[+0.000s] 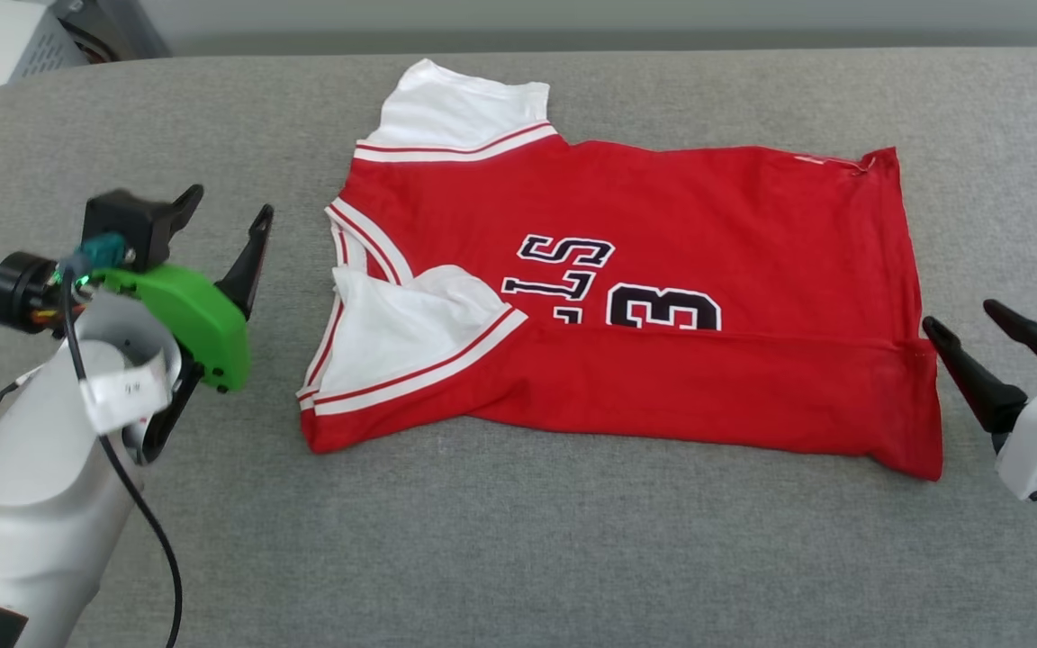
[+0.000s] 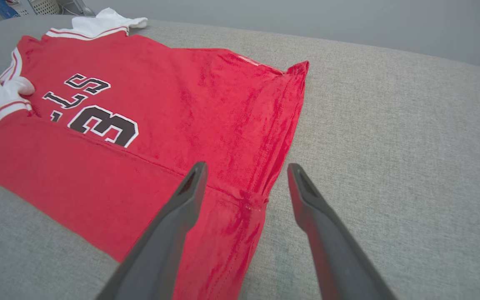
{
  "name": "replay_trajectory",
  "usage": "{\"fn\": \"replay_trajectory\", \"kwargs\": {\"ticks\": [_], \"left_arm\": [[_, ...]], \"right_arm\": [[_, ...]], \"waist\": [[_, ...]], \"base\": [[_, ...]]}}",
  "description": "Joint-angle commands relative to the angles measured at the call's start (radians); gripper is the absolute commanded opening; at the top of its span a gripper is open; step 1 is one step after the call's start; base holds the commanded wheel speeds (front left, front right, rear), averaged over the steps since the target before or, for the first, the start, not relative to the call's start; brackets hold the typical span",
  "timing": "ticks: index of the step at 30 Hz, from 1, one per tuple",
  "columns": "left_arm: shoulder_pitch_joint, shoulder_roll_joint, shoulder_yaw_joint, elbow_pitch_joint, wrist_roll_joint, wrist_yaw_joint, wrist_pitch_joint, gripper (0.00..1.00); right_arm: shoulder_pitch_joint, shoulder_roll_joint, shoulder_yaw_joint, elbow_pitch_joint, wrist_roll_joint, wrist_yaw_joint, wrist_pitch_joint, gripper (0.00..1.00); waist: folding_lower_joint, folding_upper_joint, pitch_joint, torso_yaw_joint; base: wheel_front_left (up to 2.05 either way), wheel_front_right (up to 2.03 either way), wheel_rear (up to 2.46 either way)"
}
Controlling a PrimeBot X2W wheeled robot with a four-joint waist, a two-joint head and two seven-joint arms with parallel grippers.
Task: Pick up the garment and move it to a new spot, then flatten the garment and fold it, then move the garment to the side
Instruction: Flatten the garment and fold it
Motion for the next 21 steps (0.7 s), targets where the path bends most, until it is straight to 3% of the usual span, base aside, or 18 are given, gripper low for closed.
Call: {"fn": "replay_trajectory", "kwargs": {"ticks": [1,8,10,15,21], "left_arm": [[-0.025,0.004,-0.011,-0.027,-0.041,-0.009,0.054,1.0],[-0.046,0.06,-0.14,-0.16,-0.261,-0.015,0.463,1.0],[-0.057,0.102,-0.217,-0.217,-0.377,-0.015,0.684,1.0],[-0.067,0.116,-0.278,-0.218,-0.421,-0.015,0.799,1.0],[-0.063,0.1,-0.342,-0.15,-0.423,-0.015,0.816,1.0]], "right_arm": [[0.014,-0.003,-0.017,-0.01,-0.013,-0.001,-0.007,1.0],[0.027,0.013,-0.054,-0.036,-0.032,-0.001,0.017,1.0],[0.031,0.025,-0.06,-0.048,-0.036,-0.001,0.031,1.0],[0.03,0.036,-0.063,-0.051,-0.035,-0.001,0.041,1.0],[0.003,0.049,-0.059,-0.047,-0.033,-0.001,0.044,1.0]], "waist": [[0.0,0.0,-0.018,0.019],[0.0,0.0,-0.016,0.025],[0.0,0.0,-0.01,0.017],[0.0,0.0,0.004,0.001],[0.0,0.0,0.037,-0.024]], "base": [[0.0,0.0,0.0],[0.0,0.0,0.0],[0.0,0.0,0.0],[0.0,0.0,0.0],[0.0,0.0,0.0]]}}
